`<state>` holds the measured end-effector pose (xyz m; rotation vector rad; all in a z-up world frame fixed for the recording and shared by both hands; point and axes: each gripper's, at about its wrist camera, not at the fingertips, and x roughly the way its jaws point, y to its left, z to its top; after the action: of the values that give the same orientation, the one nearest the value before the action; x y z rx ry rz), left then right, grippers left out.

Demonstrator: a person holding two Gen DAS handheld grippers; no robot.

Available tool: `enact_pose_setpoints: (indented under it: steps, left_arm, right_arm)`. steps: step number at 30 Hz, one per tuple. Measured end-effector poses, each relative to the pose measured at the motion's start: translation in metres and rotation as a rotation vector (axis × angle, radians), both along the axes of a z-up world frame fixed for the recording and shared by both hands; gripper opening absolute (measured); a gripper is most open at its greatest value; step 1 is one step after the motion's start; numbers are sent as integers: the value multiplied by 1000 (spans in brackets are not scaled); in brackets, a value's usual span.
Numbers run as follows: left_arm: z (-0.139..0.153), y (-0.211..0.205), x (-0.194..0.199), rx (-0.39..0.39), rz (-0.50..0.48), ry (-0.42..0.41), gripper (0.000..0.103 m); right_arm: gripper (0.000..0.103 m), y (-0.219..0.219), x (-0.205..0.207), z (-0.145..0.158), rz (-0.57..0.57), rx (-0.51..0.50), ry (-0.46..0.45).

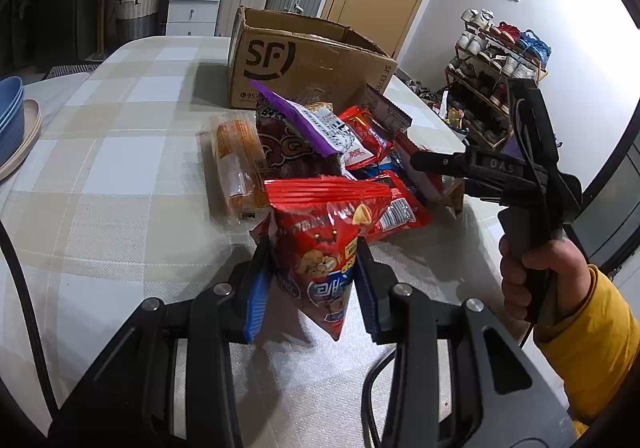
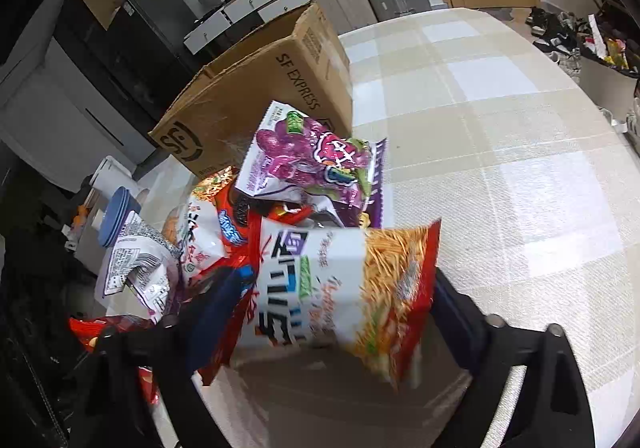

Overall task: Organize snacks
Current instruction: 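Grasp the white noodle-snack bag with the right tool and lift it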

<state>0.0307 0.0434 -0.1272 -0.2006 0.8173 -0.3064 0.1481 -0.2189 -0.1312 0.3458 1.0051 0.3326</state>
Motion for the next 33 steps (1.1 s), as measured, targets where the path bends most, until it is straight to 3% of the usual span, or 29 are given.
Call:
enact_pose_setpoints:
  steps: [9, 19, 33]
  left_arm:
    - [2, 0, -2, 3, 0, -4, 35]
    - [7, 0, -6, 13, 20, -8, 35]
    - [21, 0, -17, 42, 47, -17, 35]
  right_arm:
    - [71, -12, -10, -1, -15, 42, -36]
    - [70, -11, -27, 11, -18, 31, -69]
    - [70, -10, -76, 59, 14, 105, -186]
